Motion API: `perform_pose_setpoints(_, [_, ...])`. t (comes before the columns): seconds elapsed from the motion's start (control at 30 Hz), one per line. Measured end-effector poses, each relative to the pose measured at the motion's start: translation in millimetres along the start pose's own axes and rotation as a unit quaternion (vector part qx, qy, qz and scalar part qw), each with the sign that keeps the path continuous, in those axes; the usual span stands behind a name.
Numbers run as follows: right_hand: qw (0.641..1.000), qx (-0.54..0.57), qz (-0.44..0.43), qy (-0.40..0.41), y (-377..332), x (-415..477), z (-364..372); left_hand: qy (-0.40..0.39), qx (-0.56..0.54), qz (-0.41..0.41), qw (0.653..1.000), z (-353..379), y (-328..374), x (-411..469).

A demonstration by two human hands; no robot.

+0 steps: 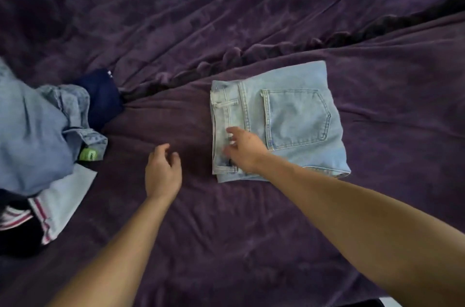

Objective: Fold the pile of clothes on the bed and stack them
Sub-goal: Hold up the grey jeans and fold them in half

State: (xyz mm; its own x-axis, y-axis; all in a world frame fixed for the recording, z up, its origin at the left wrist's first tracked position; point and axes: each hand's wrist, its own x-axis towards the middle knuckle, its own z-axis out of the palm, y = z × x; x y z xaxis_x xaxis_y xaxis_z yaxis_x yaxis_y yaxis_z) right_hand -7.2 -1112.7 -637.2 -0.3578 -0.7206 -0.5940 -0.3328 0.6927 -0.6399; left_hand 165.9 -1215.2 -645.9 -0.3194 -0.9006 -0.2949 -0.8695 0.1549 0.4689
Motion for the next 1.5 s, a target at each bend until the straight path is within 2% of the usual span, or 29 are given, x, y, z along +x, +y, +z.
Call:
perform_pose_setpoints(0.03, [0.999, 0.005, -0.021, 0.034, 6, -2, 0, -0.001, -0.007, 0.004, 1.0, 3, 1, 3])
perform_pose_setpoints(0.13, [0.965, -0.054, -0.084, 0.241, 43, -11, -22, -0.01, -0.048, 0.026, 0.998, 19, 20, 9])
perform_pose_setpoints(0.2, [0.939, -0.142, -0.039, 0.31, 76, -13, -52, -0.031, -0.082, 0.019, 0.996, 36, 42, 15])
perform_pose_setpoints(0.3, [0.938, -0.174, 0.139, 0.266, 119, -9, -86, -0.071, -0.085, -0.007, 0.994, 68, 72, 24])
perform_pose_setpoints(0.37, [0.945, -0.139, 0.187, 0.228, 139, -3, -85, -0.071, -0.022, 0.007, 0.997, 89, 78, 23])
perform_pose_setpoints(0.43, [0.947, -0.136, 0.191, 0.219, 154, 1, -73, -0.057, 0.007, 0.046, 0.997, 101, 74, 16])
perform_pose_setpoints(0.5, [0.943, -0.128, 0.198, 0.234, 163, 0, -66, -0.06, -0.02, 0.074, 0.995, 104, 66, 10])
perform_pose_setpoints(0.67, [0.946, -0.076, 0.177, 0.262, 161, -33, -74, -0.07, -0.028, 0.105, 0.992, 83, 72, -13])
perform_pose_setpoints(0.77, [0.945, -0.075, 0.184, 0.259, 156, -77, -80, -0.073, -0.012, 0.137, 0.988, 62, 89, -44])
perform_pose_setpoints(0.97, [0.944, -0.046, 0.214, 0.245, 190, -197, -100, -0.139, 0.019, 0.17, 0.975, 51, 136, -136])
perform_pose_setpoints(1.13, [0.933, -0.01, 0.23, 0.277, 247, -301, -140, -0.157, 0.007, 0.199, 0.967, 69, 203, -227])
perform_pose_setpoints(1.33, [0.907, 0.025, 0.197, 0.371, 316, -411, -218, -0.139, -0.023, 0.282, 0.949, 99, 312, -318])
perform_pose_setpoints(1.5, [0.876, 0.043, 0.183, 0.445, 362, -474, -300, -0.131, -0.03, 0.353, 0.926, 125, 425, -359])
